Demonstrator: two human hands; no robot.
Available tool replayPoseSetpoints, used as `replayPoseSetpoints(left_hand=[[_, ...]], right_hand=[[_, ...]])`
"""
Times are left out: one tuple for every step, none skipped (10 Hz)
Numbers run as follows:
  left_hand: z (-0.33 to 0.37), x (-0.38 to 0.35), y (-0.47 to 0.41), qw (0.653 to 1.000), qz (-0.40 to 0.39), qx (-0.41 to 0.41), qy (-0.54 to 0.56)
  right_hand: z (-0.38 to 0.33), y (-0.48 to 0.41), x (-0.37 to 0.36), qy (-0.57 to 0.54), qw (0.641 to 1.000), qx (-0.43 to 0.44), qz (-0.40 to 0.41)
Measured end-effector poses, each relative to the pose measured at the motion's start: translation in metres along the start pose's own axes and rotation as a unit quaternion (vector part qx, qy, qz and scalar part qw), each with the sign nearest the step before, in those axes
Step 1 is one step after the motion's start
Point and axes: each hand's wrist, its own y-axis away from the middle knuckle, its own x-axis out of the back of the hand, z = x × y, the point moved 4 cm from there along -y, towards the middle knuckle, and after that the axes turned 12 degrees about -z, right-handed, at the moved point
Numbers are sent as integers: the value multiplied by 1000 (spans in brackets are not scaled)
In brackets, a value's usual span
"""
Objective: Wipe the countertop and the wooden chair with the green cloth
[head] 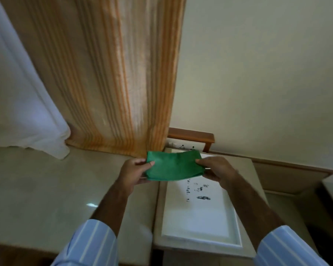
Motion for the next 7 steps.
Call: replayPoseSetpoints(left_hand=[[-23, -32, -9, 998, -39, 26, -49], [-51, -58, -12, 989, -61, 40, -129], [-78, -74, -10, 978, -52, 20, -203], [-91, -83, -6, 955, -35, -9, -293], [-92, -88, -7, 926, -24, -33, -376], [-79, -90, -7, 875, -5, -70, -480], [-44, -98, -13, 822, -9, -139, -552]], right_hand=[[34, 8, 33, 65, 997, -14, 32], [68, 16, 57, 96, 992, -37, 73], [101, 24, 70, 142, 982, -73, 101], [122, 28, 72, 240, 958, -100, 118], [126, 31, 70, 292, 941, -99, 137], [113, 33, 56, 380, 908, -68, 163], [75, 32, 44, 486, 856, 33, 174]])
